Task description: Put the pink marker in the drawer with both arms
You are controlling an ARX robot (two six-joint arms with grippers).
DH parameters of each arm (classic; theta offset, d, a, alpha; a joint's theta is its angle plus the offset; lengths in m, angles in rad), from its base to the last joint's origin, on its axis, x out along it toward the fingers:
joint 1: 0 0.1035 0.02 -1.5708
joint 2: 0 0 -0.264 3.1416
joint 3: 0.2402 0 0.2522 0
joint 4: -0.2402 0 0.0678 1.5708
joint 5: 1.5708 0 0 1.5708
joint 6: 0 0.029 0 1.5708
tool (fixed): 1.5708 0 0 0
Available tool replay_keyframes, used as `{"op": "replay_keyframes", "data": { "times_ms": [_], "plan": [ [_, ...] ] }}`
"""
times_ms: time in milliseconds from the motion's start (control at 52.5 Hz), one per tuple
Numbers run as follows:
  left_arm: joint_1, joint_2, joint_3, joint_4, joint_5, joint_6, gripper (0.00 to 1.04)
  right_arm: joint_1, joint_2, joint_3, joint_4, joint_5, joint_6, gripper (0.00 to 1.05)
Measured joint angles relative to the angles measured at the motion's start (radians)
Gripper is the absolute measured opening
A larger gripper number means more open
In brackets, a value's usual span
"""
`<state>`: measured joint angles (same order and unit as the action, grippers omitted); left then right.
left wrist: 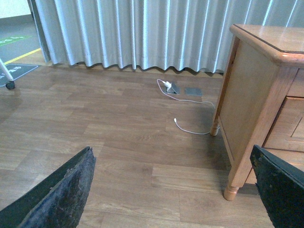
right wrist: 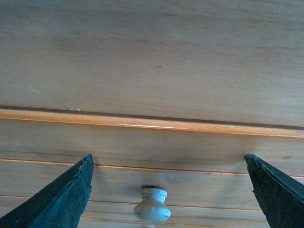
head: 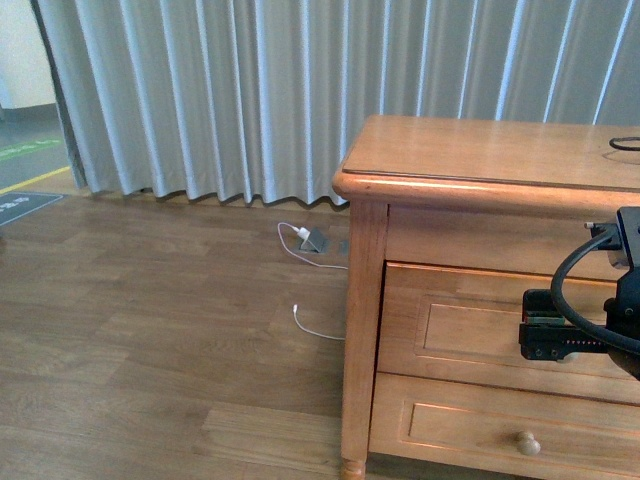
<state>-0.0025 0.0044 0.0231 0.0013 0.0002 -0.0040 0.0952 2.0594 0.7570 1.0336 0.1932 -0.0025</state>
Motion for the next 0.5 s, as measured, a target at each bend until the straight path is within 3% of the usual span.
{"op": "replay_keyframes", "data": {
  "times_ms": [190, 495],
  "plan": [
    [0.0, 0.0, 0.0, 0.0, 0.0, 0.0, 0.99, -0.002, -0.005, 0.0, -0.016, -0.007, -0.001, 0.96],
    [0.0, 0.0, 0.0, 0.0, 0.0, 0.0, 0.99, -0.004, -0.187, -0.103, -0.191, -0.082, 0.018, 0.96]
  ]
}}
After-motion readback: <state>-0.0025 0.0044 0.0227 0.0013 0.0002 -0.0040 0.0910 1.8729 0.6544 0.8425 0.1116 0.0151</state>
